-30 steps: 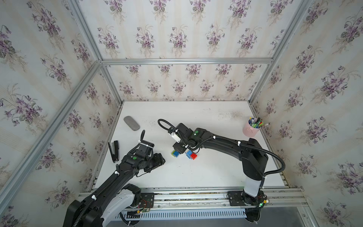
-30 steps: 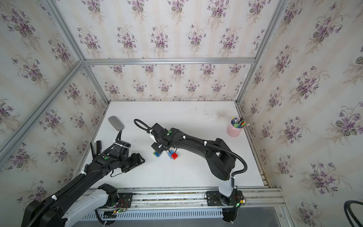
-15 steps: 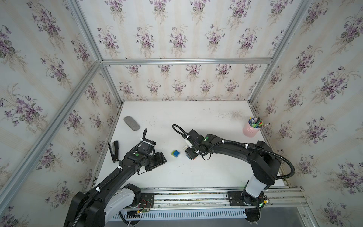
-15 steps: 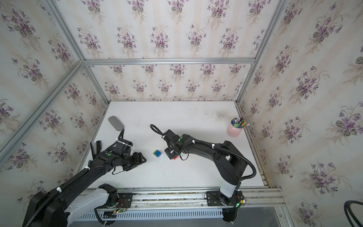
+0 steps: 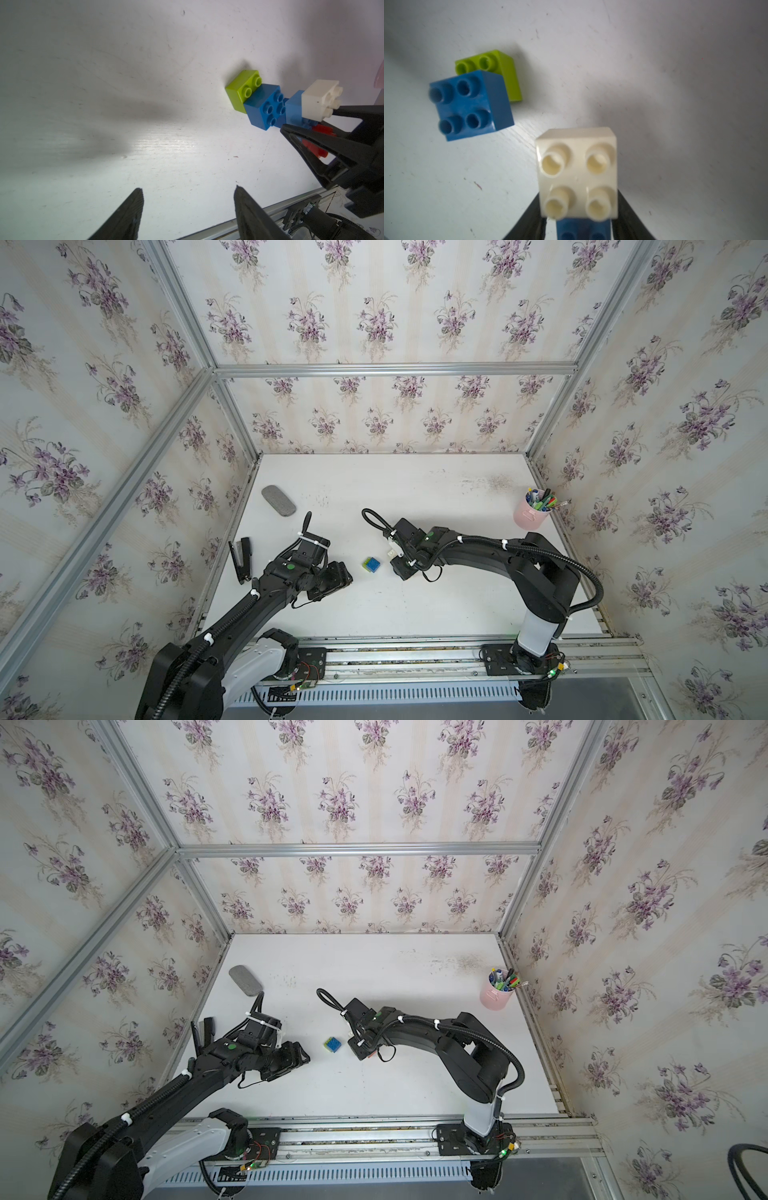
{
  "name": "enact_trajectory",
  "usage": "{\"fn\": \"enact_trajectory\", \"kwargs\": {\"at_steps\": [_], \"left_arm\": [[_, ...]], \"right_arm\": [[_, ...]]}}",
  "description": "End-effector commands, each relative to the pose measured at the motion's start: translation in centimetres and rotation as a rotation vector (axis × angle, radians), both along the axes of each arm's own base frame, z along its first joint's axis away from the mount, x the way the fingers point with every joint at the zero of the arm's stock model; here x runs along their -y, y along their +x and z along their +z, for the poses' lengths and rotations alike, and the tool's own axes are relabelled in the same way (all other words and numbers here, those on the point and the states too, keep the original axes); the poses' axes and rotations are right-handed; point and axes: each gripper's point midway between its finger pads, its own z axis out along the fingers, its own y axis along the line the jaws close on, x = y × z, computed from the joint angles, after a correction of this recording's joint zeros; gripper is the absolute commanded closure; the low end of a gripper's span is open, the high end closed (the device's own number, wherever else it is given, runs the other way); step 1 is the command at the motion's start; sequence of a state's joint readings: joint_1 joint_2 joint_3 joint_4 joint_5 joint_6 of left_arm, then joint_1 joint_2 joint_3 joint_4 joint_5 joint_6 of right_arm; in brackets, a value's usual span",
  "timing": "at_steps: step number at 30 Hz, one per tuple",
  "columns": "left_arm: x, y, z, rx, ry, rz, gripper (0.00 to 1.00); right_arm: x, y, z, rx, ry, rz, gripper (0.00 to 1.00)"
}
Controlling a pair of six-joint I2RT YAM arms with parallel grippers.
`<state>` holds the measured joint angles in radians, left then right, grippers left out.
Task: Assemble the letter y with lego
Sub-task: Pick up the lego brick from the center of the board.
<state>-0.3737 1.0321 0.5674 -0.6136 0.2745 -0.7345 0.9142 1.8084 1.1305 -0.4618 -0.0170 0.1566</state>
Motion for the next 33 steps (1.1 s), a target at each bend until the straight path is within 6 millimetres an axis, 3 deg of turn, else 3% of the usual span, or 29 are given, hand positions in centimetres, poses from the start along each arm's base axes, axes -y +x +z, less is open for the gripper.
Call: {"fn": "enact_trajectory", "kwargs": {"at_steps": [1,12,20,26,33], "left_arm": [[0.1,0.3,0.0,0.011,0.001,-0.010,0.29],[0.2,0.4,-0.2,0.009,-0.002,-0.013,0.29],[0.7,1.1,-0.6,0.002,-0.006,-0.036,0.29],[1.8,3.2,0.0,0.058,-0.030,-0.062,0.29],[3.3,5.9,0.6,0.119,-0.070,-0.087,0.28]], "right_arm": [[-0.3,0.1,-0.2,-0.001,0.010,-0.002,0.54],[-0.3,0.2,-0.5,-0.010,0.001,0.005,0.67],[-1.4,0.7,2.6,0.034,0.065,0.029,0.70],[-2.4,0.8,5.0,0.057,0.130,0.058,0.70],[-3.2,0.6,6.1,0.063,0.188,0.078,0.70]]}}
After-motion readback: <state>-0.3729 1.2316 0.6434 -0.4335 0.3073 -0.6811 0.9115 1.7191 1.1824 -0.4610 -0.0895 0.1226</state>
